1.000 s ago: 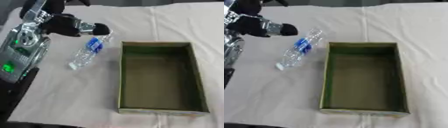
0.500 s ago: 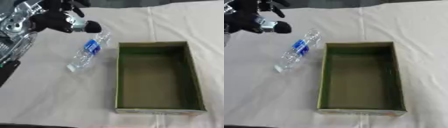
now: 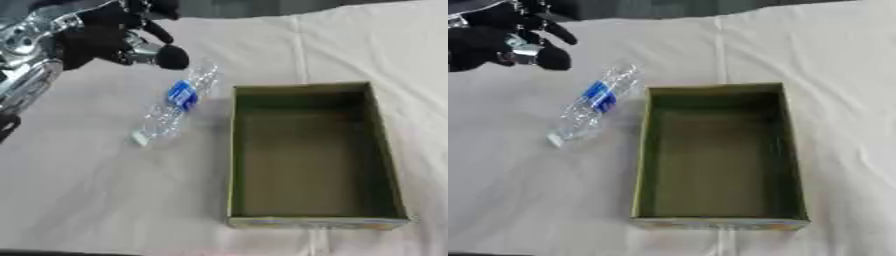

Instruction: Pick up objects on the table and place them in the box.

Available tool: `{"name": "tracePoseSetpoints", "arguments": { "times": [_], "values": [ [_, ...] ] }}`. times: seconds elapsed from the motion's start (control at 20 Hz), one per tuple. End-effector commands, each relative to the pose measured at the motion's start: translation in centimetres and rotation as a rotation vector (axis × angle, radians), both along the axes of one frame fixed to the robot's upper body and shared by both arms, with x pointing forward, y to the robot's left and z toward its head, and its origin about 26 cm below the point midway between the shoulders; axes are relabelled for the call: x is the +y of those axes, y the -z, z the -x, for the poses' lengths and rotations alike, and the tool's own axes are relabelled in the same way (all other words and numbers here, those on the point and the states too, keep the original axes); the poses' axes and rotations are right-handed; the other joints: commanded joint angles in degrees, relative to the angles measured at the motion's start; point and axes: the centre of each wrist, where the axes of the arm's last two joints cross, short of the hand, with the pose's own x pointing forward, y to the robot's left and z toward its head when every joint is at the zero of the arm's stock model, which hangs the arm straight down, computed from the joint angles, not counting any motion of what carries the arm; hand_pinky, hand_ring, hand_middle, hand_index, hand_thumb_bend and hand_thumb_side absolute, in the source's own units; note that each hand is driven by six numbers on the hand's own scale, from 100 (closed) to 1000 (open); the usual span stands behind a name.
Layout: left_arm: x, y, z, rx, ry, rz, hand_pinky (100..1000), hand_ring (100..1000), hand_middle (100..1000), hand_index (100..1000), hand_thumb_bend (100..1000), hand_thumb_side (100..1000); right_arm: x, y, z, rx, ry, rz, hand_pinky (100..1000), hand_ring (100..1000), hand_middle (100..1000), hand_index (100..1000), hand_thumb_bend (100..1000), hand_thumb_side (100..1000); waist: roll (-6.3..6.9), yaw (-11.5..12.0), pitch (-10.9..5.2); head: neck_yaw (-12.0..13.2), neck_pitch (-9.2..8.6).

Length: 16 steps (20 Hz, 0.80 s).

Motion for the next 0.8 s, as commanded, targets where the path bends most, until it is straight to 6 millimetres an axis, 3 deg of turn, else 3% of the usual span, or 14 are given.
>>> {"name": "tracePoseSetpoints", "arguments": {
  "times": [0.05, 0.4, 0.8],
  "values": [
    [0.4, -1.1, -0.1, 0.010, 0.018, -0.037, 634, 768, 862, 921, 939, 437, -0.2, -0.7, 0.2, -0.012, -0.001, 0.029, 690, 768, 884, 739, 307, 1000, -0.06, 0.0, -1.23, -0.5, -0.20],
    [-1.4, -1.4, -2.8, 0.096, 0.082, -0.141, 655, 786, 826, 933, 964, 470, 0.0, -0.5, 0.1, 0.002, -0.016, 0.047, 689, 768, 885, 740, 315, 1000, 0.50, 0.1, -1.57, -1.2, -0.20],
    [-1.2, -0.3, -6.3, 0.125, 0.083, -0.278, 659, 791, 795, 943, 976, 486, -0.3, -0.4, 0.1, 0.011, -0.016, 0.052, 690, 771, 886, 743, 319, 1000, 1.06, -0.3, -1.77, -2.0, -0.20]
  ]
}}
